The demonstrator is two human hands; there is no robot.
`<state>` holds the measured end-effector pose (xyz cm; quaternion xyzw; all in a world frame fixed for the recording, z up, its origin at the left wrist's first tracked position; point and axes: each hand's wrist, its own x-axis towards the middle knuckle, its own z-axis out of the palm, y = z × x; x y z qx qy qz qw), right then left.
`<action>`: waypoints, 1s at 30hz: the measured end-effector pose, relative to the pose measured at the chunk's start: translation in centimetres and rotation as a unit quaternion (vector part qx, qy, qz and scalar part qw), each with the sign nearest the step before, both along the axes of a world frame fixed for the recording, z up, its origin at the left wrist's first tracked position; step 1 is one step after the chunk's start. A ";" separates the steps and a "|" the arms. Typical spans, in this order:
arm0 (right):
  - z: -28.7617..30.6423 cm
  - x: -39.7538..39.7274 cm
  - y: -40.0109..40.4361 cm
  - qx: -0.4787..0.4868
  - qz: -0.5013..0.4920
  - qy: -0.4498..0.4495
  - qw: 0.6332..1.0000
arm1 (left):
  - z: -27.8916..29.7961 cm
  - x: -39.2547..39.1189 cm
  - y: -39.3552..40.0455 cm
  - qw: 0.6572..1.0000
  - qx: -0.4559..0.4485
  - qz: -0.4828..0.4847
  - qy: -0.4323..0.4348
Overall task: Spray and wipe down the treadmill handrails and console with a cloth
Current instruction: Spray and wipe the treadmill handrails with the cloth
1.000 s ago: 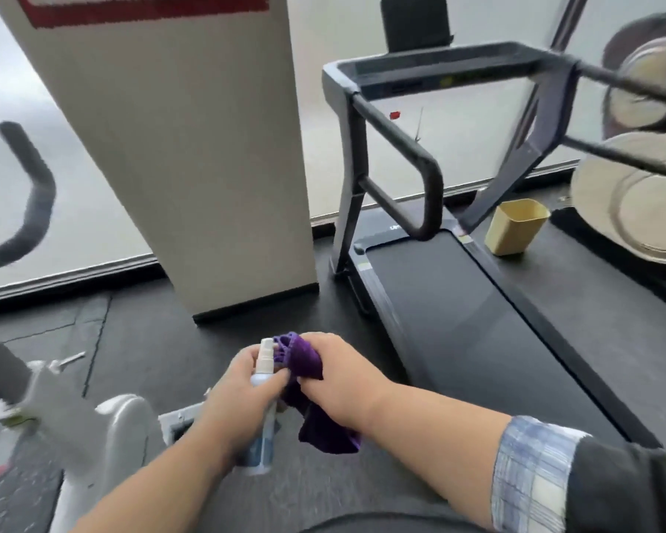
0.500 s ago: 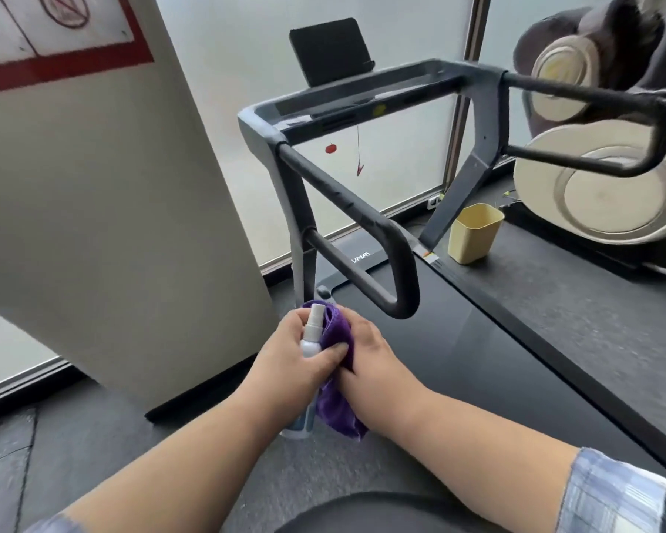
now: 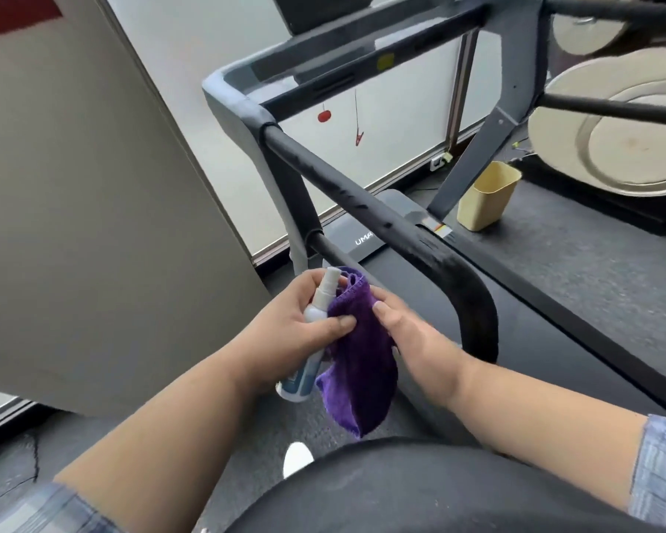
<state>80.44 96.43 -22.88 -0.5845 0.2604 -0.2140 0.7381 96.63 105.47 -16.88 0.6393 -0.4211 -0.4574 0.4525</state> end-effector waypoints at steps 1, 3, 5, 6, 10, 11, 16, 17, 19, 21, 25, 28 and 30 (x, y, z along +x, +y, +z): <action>-0.3 1.0 -0.6 0.001 -0.017 0.008 1.000 | -0.2 1.1 -0.6 1.000 0.002 -0.018 -0.008; -0.4 2.8 -1.5 0.013 -0.042 0.036 0.998 | -0.5 3.5 -1.6 0.998 0.003 -0.051 -0.025; -0.6 4.7 -2.2 0.018 -0.061 0.068 0.996 | -0.7 6.4 -2.5 0.996 0.012 -0.077 -0.051; -0.2 5.6 -2.2 0.004 -0.072 0.088 0.994 | -0.8 7.9 -2.9 0.994 0.017 -0.090 -0.065; 0.6 9.4 -1.4 -0.101 -0.143 0.154 0.972 | -1.3 14.5 -5.0 0.981 0.016 -0.145 -0.131; 0.6 10.4 -1.3 -0.125 -0.160 0.166 0.965 | -1.6 16.0 -5.6 0.976 0.018 -0.160 -0.146; 0.5 13.9 -0.3 -0.269 -0.238 0.231 0.904 | -2.2 20.6 -7.5 0.961 -0.001 -0.222 -0.162; 0.7 14.2 0.0 -0.300 -0.239 0.236 0.893 | -1.9 21.0 -7.9 0.959 -0.013 -0.233 -0.160; 1.2 14.3 0.4 -0.352 -0.243 0.239 0.872 | -1.3 21.0 -8.9 0.949 -0.030 -0.269 -0.160; 2.0 14.5 0.7 -0.357 -0.262 0.232 0.866 | -0.8 20.3 -9.6 0.934 -0.047 -0.309 -0.175; 4.3 14.6 0.7 -0.357 -0.303 0.243 0.849 | 0.8 19.4 -10.7 0.933 -0.096 -0.302 -0.172; 6.4 13.8 0.9 -0.387 -0.337 0.283 0.810 | 2.5 19.2 -11.3 0.933 -0.138 -0.289 -0.164; 8.0 13.2 1.2 -0.431 -0.361 0.309 0.767 | 3.9 18.5 -11.5 0.927 -0.164 -0.288 -0.175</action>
